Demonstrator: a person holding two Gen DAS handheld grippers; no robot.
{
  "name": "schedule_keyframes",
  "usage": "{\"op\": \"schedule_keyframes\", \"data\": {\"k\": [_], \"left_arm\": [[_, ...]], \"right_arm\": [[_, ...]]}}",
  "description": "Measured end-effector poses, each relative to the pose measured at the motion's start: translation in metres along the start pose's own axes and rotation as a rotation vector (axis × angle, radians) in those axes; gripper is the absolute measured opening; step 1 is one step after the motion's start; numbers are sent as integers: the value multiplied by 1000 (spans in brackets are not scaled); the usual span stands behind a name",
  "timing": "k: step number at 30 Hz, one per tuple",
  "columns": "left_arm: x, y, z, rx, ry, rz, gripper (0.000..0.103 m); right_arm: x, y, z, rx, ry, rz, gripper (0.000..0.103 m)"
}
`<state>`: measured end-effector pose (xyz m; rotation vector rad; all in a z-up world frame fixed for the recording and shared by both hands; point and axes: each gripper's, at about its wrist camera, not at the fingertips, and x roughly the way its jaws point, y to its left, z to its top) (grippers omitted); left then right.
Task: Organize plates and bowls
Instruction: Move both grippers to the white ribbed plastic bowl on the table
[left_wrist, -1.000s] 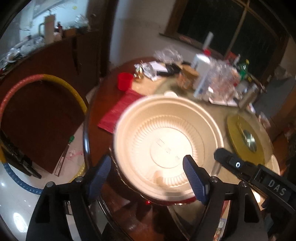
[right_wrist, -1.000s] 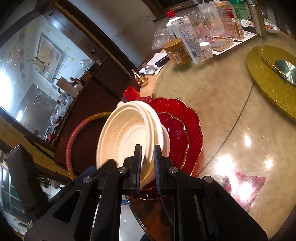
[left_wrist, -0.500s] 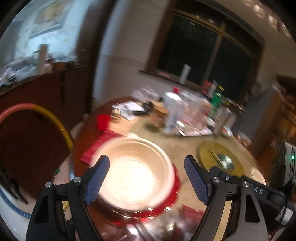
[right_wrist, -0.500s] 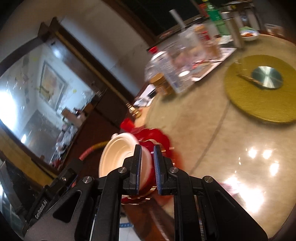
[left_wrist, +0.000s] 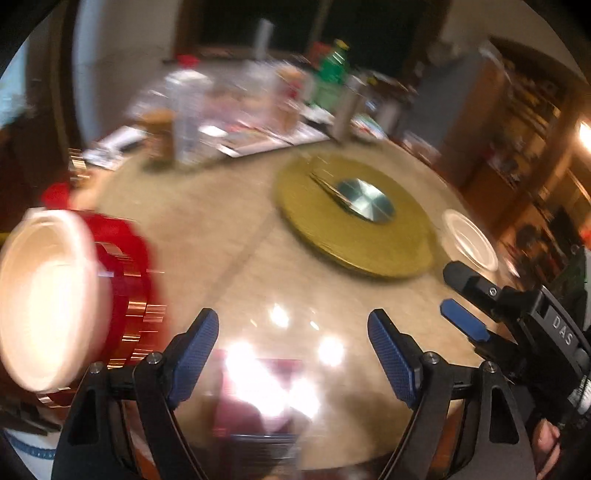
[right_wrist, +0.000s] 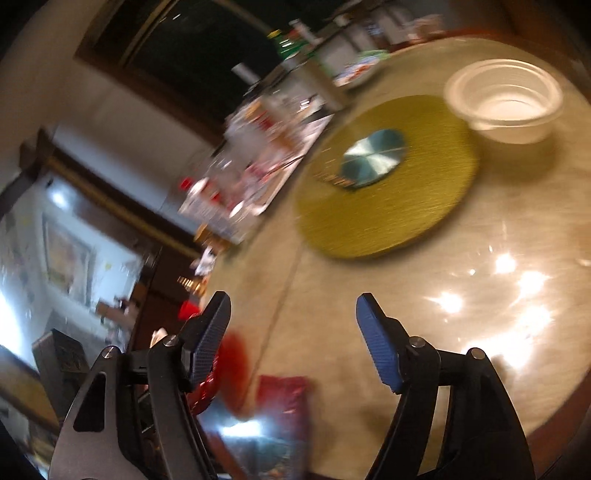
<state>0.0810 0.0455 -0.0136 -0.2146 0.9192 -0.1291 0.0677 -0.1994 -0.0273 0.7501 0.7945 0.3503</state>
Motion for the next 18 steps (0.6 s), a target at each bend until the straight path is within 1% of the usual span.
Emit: {"op": "schedule_keyframes", "data": {"k": [1, 2, 4, 7, 9, 14, 18], "left_arm": [[10, -13, 2, 23, 30, -11, 83], [16, -22, 3, 37, 50, -22, 83], [29, -40, 4, 61, 96, -68, 83], [46, -64, 8, 80, 140, -89, 83], [54, -78, 14, 97, 150, -89, 83], [74, -118, 29, 134, 152, -120, 83], [94, -142, 41, 135, 170, -139, 83]], "right_arm": [[-6, -9, 4, 19, -7, -10, 77], [-12, -19, 8, 39, -12, -22, 84], [-26, -41, 17, 75, -28, -39, 84], [-48, -65, 29, 118, -63, -59, 84], [-63, -79, 39, 138, -91, -70, 84], [-91, -104, 59, 184, -147, -88, 84], [-99, -122, 75, 220, -153, -117, 84]]}}
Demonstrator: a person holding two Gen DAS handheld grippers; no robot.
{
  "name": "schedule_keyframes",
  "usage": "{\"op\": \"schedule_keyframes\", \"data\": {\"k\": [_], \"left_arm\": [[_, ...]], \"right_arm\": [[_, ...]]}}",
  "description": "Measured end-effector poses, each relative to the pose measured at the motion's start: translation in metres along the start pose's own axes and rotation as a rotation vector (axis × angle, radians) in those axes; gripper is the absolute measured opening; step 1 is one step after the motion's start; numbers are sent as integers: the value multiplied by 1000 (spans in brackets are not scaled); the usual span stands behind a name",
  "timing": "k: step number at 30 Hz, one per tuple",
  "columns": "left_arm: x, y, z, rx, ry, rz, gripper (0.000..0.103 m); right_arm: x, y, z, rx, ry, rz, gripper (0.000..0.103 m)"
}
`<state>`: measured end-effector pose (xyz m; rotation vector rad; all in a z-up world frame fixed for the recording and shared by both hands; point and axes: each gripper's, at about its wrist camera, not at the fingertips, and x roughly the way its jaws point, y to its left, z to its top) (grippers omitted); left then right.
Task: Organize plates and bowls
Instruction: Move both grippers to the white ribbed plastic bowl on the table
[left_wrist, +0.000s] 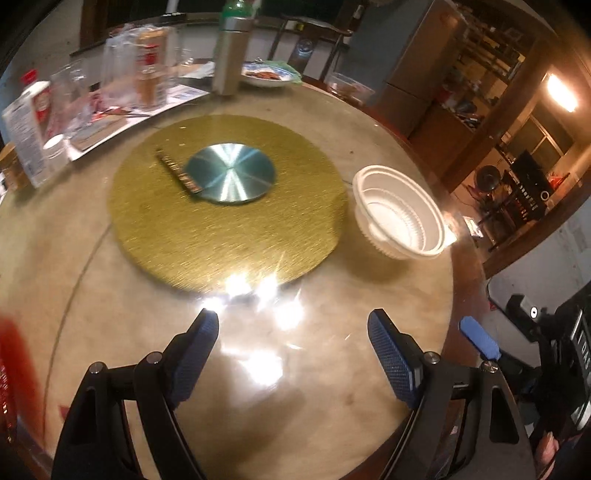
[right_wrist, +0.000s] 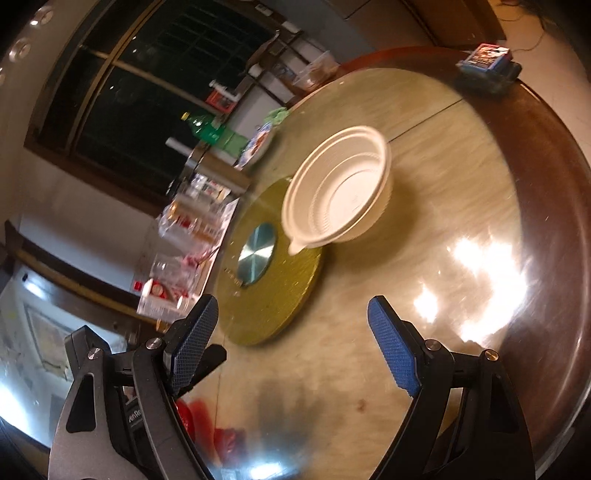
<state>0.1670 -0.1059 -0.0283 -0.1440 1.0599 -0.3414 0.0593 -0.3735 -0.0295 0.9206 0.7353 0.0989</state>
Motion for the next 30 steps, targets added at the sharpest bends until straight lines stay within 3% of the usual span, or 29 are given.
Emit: {"op": "schedule_keyframes", "data": {"k": [12, 21, 30], "left_arm": [[54, -48, 47, 0, 21, -7, 83], [80, -64, 71, 3, -5, 39, 83], [103, -75, 77, 29, 4, 76, 83]], "right_arm": [[16, -14, 57, 51, 10, -38, 84], [33, -18, 84, 54, 3, -103, 84], [55, -22, 100, 8, 42, -233, 68]]}}
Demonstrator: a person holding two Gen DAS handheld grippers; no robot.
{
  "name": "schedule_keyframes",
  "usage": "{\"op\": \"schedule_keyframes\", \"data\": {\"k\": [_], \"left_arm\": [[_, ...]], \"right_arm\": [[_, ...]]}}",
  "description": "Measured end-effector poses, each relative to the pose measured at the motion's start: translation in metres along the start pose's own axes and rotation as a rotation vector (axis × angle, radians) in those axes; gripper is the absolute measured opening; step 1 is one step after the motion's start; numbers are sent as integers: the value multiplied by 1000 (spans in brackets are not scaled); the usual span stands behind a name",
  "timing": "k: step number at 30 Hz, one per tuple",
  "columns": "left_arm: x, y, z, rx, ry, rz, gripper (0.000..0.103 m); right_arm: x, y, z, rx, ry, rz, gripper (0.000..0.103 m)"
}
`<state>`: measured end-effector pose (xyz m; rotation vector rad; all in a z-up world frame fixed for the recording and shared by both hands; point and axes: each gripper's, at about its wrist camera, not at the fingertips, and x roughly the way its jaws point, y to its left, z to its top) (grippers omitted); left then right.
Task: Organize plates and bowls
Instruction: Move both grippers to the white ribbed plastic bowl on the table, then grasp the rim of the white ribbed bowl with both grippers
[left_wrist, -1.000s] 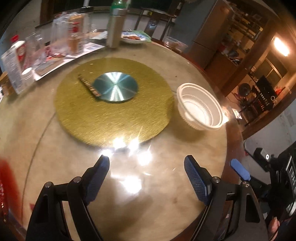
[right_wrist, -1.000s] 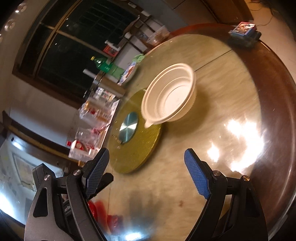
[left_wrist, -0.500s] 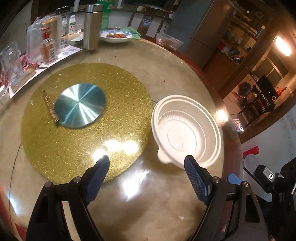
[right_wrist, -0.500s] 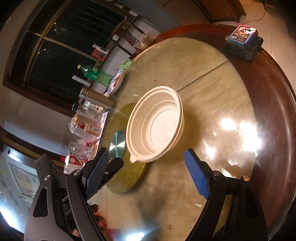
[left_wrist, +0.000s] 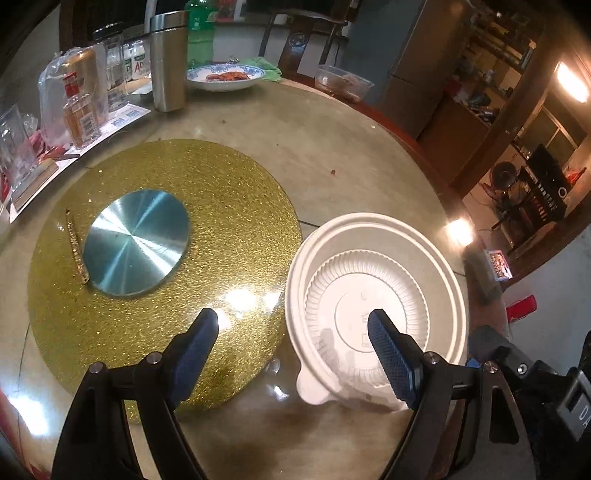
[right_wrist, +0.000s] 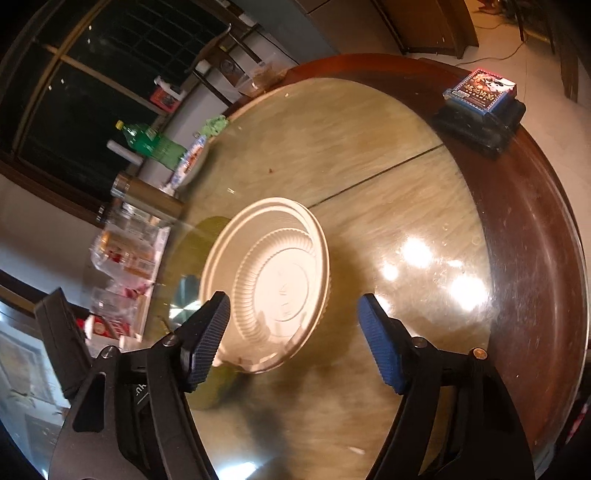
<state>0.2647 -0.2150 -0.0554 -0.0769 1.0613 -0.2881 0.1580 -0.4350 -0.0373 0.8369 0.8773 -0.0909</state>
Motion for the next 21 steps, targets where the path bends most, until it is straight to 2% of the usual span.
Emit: {"op": "schedule_keyframes", "data": {"k": [5, 9, 11, 18, 21], "left_arm": [[7, -1, 1, 6, 7, 12, 83], [12, 0, 1, 8, 15, 17, 83], [13, -1, 1, 12, 19, 17, 83], [18, -5, 1, 19, 29, 19, 83], [19, -8, 0, 32, 25, 30, 83]], "right_arm": [[10, 2, 0, -25, 16, -43, 67], [16, 6, 0, -45, 20, -73, 62], [17, 7, -1, -52, 16, -89, 55], [18, 8, 0, -66, 14, -135, 46], [18, 7, 0, -70, 16, -152, 37]]}}
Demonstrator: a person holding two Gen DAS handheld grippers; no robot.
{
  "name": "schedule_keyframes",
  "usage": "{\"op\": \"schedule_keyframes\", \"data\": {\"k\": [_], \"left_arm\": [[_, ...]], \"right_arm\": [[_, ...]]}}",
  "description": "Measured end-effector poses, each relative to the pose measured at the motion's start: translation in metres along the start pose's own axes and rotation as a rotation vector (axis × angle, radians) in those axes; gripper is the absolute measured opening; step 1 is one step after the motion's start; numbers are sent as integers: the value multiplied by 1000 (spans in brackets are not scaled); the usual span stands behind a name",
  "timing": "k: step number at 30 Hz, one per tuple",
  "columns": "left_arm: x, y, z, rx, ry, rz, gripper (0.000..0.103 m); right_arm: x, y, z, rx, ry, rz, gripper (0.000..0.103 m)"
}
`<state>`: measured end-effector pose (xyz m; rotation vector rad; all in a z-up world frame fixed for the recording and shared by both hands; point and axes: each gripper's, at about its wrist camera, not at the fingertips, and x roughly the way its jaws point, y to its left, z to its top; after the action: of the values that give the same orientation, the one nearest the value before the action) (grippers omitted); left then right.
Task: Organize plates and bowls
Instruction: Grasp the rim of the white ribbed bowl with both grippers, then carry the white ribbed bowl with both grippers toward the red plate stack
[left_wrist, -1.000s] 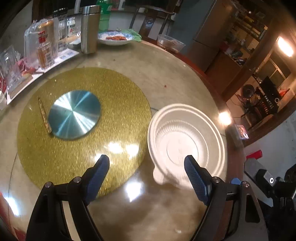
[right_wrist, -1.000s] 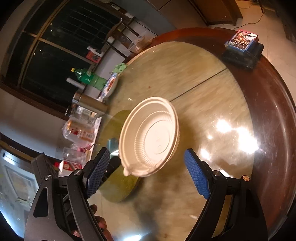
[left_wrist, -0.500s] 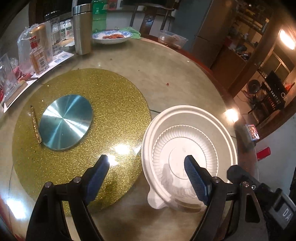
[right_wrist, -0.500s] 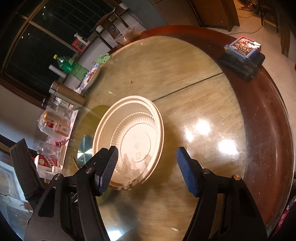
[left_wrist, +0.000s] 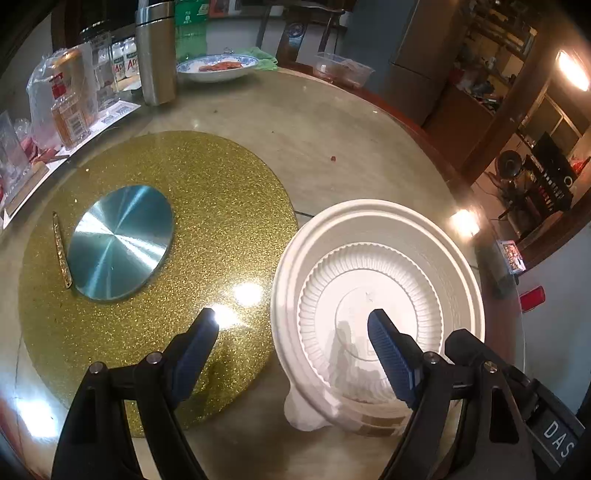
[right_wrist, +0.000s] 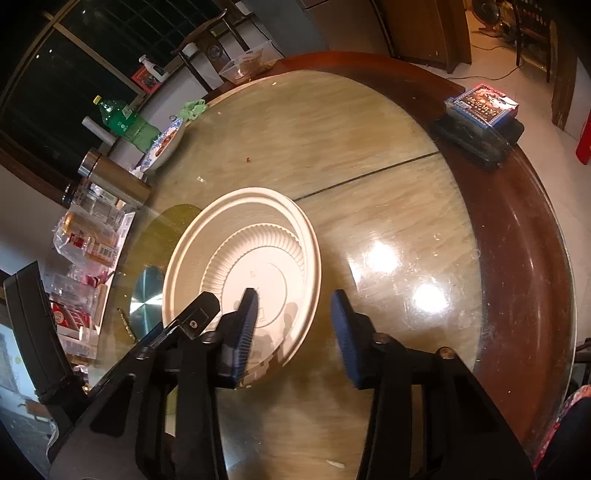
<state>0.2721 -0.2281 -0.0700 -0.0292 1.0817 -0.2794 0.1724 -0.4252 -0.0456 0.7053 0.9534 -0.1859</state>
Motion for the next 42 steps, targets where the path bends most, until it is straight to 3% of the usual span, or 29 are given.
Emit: {"op": "schedule_keyframes", "data": {"k": [6, 8, 11, 16, 29, 42], "left_arm": [[3, -5, -3, 26, 1, 27, 80], [4, -3, -4, 28, -1, 43, 64], [6, -1, -4, 35, 9, 73, 39], [6, -1, -9, 61, 14, 83, 17], [-28, 16, -27, 77, -35, 113, 17], [-60, 57, -57, 14, -62, 178, 17]], "right_arm": [[4, -3, -1, -2, 12, -23, 21], [3, -3, -2, -7, 7, -22, 15], [3, -1, -2, -14, 6, -24, 14], [2, 2, -7, -20, 8, -1, 13], [-19, 17, -36, -65, -18, 53, 13], [-25, 53, -88, -144, 3, 128, 13]]}}
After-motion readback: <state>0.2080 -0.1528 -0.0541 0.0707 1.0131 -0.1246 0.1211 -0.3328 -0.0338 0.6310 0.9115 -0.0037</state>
